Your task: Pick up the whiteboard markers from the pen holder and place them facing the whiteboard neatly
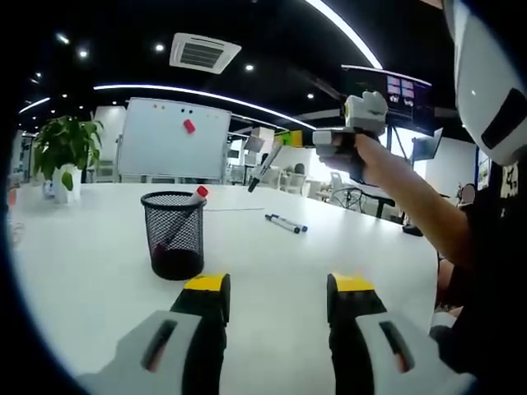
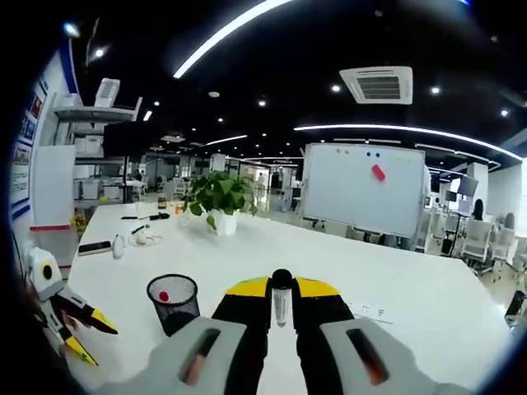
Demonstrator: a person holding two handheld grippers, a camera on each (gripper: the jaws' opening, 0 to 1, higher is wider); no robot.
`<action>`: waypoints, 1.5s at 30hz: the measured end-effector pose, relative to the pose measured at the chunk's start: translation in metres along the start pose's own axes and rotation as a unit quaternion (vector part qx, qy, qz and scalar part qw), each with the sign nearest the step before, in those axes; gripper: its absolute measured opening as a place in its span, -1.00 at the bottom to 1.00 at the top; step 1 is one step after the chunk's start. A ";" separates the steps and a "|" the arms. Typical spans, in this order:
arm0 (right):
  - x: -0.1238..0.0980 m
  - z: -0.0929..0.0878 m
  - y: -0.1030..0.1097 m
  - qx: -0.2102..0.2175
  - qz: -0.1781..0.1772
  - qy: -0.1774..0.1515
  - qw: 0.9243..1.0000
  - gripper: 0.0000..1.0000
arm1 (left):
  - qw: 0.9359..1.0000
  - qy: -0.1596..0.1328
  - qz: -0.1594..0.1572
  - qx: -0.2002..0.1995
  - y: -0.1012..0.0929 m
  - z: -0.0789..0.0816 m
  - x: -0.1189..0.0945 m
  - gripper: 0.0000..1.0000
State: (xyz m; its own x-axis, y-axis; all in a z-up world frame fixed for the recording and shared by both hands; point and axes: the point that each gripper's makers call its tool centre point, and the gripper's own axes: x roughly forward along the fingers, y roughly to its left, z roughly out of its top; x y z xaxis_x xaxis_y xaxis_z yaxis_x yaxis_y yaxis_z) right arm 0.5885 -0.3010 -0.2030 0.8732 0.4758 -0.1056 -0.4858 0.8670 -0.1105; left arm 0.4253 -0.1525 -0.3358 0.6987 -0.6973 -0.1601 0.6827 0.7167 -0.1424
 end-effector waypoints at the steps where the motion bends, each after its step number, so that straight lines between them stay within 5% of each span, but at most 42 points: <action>1: 0.000 0.000 -0.001 0.000 0.000 0.000 1.000 -0.74 | 1.000 0.000 0.000 0.001 0.000 0.000 0.000 -0.03; 45: -0.016 -0.004 -0.017 0.007 -0.036 -0.007 0.999 -0.74 | 1.000 -0.008 -0.019 -0.003 -0.007 0.005 0.005 -0.03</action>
State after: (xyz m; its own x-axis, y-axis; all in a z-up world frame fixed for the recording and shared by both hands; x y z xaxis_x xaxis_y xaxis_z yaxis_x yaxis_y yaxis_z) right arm 0.5830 -0.3238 -0.2029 0.9065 0.4135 -0.0847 -0.4208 0.9013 -0.1028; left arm 0.4249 -0.1614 -0.3310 0.6757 -0.7242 -0.1378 0.7076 0.6896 -0.1542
